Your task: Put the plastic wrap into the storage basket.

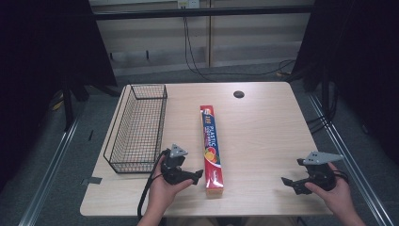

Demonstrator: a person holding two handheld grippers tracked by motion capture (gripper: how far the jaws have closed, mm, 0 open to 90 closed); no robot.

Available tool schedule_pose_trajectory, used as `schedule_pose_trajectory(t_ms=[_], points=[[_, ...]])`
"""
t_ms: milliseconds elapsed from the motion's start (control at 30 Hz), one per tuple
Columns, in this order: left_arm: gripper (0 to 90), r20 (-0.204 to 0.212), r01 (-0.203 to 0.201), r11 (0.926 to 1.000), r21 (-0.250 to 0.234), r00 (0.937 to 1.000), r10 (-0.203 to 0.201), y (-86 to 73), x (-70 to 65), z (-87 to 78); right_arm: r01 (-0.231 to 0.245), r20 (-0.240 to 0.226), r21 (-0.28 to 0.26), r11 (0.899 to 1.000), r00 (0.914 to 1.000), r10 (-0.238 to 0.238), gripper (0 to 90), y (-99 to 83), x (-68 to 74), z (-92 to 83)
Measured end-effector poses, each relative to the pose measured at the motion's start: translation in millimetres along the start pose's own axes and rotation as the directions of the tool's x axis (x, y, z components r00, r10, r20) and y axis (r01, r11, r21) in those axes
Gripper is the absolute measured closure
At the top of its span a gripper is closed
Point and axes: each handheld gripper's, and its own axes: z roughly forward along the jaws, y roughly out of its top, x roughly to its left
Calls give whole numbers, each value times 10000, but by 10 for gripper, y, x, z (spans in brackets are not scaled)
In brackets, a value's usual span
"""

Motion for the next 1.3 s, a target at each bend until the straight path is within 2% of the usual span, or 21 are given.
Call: schedule_pose_trajectory(t_ms=[33, 300, 433, 600, 700, 767, 867, 900, 933, 967, 1000, 1033, 1100, 1133, 1167, 1233, 1267, 1300], points=[[47, -81, -69, 10000, 39, 9999, 70, 18, 1, -3, 5, -8, -3, 10000, 10000, -5, 44, 1, -1, -4], [48, -96, 211, 9996, 186, 9997, -210, 123, -42, 16, -6, 28, -77, 10000, 10000, 7, 44, 23, -13, -10], [47, -321, 729, 9973, -40, 9968, -730, 236, -20, 43, 29, -5, -80, 10000, 10000, -29, 44, 39, -13, 10], [18, -531, 1187, 9928, 171, 9916, -1176, 452, -16, 189, 68, -51, -102, 9999, 10000, -69, 44, 67, -15, 34], [3, -487, 1478, 9888, 206, 9880, -1466, 587, -16, 265, 3, -77, -140, 9999, 10000, -4, 44, 78, -16, 34], [2, -644, 1673, 9853, 348, 9842, -1648, 665, -25, 341, 23, -108, -166, 9999, 9999, -25, 44, 80, -23, 40], [23, -624, 2099, 9762, 551, 9765, -2064, 779, -44, 462, 39, -139, -201, 9998, 9999, -42, 44, 79, -34, 46], [30, -624, 2099, 9762, 551, 9765, -2064, 779, -44, 462, 39, -139, -201, 9998, 9999, -42, 44, 79, -34, 46], [33, -700, 2302, 9712, 611, 9716, -2259, 829, -51, 527, -7, -149, -243, 9997, 9999, 4, 44, 81, -39, 41], [37, -782, 2313, 9699, 755, 9711, -2255, 850, -49, 554, -11, -147, -261, 9997, 9999, 7, 45, 81, -40, 39], [44, -890, 2491, 9656, 747, 9661, -2423, 874, -55, 594, -60, -161, -255, 9997, 9999, 56, 45, 83, -40, 34], [52, -1037, 2394, 9667, 906, 9677, -2299, 896, -46, 624, -43, -135, -285, 9996, 9999, 39, 45, 82, -41, 30], [61, -1075, 2620, 9608, 908, 9617, -2521, 922, -49, 669, -63, -150, -306, 9995, 9999, 59, 45, 83, -42, 23], [70, -1283, 2629, 9605, 907, 9596, -2506, 936, -56, 695, -48, -147, -340, 9994, 9999, 43, 45, 82, -44, 21], [76, -1308, 2647, 9591, 1005, 9591, -2510, 947, -55, 716, -68, -135, -334, 9994, 9999, 64, 45, 81, -47, 17], [93, -1353, 2854, 9535, 966, 9529, -2715, 962, -70, 761, -112, -174, -355, 9993, 9998, 106, 45, 80, -53, 16], [96, -1411, 2840, 9533, 1027, 9528, -2687, 968, -78, 781, -119, -167, -360, 9993, 9998, 113, 45, 79, -56, 17], [104, -1523, 2895, 9511, 1080, 9502, -2719, 972, -81, 804, -106, -134, -379, 9992, 9999, 101, 45, 79, -58, 18]])
